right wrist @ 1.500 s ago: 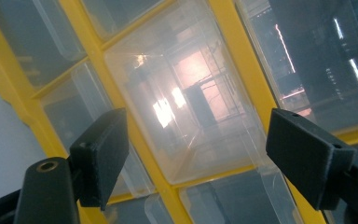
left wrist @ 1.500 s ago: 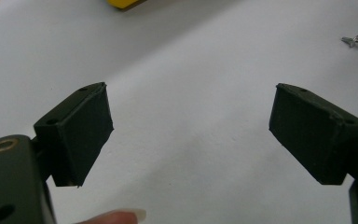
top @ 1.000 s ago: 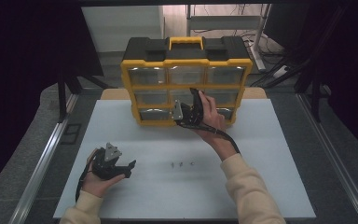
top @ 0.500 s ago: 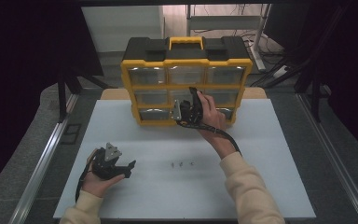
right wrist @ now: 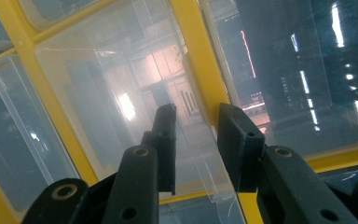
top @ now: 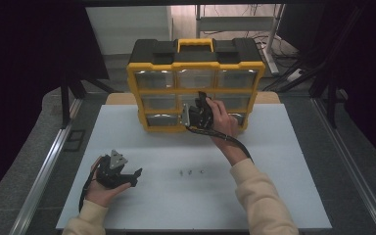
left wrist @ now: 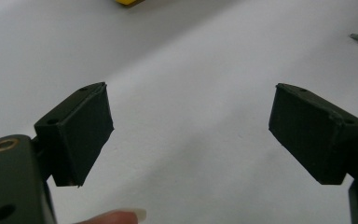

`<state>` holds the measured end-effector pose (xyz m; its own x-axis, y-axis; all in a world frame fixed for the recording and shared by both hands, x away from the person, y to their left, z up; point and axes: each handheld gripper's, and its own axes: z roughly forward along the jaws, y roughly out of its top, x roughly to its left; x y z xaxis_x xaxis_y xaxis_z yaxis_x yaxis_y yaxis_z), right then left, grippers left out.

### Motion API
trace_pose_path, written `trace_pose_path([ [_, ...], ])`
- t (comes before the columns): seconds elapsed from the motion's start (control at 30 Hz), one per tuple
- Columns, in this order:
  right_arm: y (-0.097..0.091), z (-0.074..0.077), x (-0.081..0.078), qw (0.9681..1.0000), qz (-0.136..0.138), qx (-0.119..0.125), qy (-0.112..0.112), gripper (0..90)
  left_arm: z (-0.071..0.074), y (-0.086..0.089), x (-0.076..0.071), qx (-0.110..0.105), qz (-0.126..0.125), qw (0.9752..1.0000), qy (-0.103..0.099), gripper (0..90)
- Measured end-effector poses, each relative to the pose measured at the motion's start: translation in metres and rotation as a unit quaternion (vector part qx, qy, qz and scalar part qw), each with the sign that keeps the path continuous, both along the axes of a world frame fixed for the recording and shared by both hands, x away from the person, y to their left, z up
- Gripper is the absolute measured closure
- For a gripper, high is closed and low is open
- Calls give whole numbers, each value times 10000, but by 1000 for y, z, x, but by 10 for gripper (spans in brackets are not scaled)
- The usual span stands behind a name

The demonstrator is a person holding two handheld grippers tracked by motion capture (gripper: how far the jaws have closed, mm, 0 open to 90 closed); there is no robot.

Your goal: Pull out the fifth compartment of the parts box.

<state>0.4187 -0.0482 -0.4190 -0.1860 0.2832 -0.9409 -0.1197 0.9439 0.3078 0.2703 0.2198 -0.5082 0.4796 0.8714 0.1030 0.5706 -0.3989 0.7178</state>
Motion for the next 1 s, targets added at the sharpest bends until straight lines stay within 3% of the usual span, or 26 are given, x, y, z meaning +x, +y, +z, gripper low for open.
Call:
trace_pose_path([
  [0.23,1,-2,0,10000,4,62,-56,692,0,1,0,2,0,10000,3,139],
  [0.47,1,-1,-1,10000,-1,-56,-42,700,0,1,0,-5,11,10000,-8,139],
  [1.0,1,0,-9,10000,37,-74,8,704,0,2,0,-17,28,10000,-17,139],
])
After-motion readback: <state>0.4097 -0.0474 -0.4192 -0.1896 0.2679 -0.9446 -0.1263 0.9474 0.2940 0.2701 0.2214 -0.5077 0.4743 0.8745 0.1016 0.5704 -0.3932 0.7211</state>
